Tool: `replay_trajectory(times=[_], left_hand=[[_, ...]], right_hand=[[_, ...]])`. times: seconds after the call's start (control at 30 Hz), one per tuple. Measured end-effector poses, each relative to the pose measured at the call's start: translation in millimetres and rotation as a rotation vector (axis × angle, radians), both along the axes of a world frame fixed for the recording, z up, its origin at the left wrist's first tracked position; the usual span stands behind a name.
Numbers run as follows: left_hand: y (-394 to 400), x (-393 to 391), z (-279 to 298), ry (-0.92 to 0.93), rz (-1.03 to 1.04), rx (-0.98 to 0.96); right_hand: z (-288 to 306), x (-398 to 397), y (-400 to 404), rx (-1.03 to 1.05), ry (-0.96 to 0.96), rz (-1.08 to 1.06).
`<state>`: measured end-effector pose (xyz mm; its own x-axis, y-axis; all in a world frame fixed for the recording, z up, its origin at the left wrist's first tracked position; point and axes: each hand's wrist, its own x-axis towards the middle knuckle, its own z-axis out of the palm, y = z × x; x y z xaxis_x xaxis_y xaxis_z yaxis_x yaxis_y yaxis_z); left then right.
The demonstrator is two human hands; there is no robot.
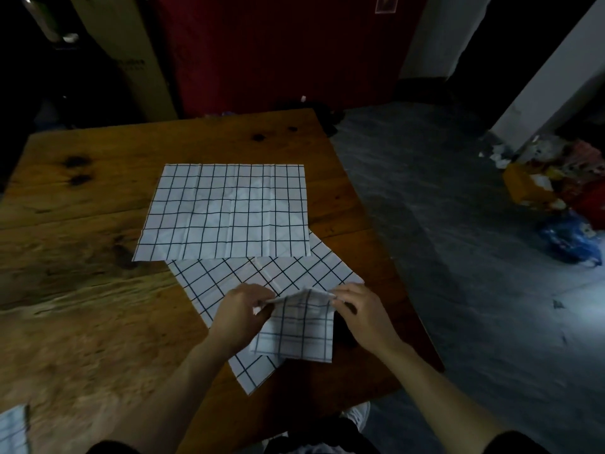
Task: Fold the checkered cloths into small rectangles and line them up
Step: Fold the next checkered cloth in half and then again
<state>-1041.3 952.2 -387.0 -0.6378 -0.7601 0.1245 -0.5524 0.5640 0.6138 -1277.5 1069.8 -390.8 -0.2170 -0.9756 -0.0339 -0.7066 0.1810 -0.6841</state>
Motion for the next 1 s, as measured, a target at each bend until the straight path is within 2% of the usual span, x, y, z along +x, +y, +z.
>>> replay_trajectory(times=[0.1, 0.3, 0.4, 0.6, 0.73, 1.0], left_hand=[[4.6, 10.9, -14.5, -0.016, -0.061, -0.056], [6.0, 30.7, -39.5, -0.303, -0.178, -0.043], [9.2, 34.2, -47.5, -0.363, -0.204, -0.062], [5.7, 22.3, -49.0, -0.216, -0.134, -0.084], [0.4, 9.8, -33.7, -0.100, -0.042, -0.041], [-15.2, 2.2, -20.2, 0.159, 0.139, 0.367]], right_hand=[[-8.3, 0.6, 10.2, 0.025, 0.079, 0.101], [-25.8, 0.8, 29.7, 0.216, 0.078, 0.195], [-31.6, 2.7, 33.8, 0.236, 0.094, 0.191], [-33.9, 10.7, 19.7, 0.138, 0.105, 0.066], [-34.1, 8.5, -0.1, 0.135, -0.064, -0.089], [-35.2, 6.8, -29.4, 0.268, -0.141, -0.077]])
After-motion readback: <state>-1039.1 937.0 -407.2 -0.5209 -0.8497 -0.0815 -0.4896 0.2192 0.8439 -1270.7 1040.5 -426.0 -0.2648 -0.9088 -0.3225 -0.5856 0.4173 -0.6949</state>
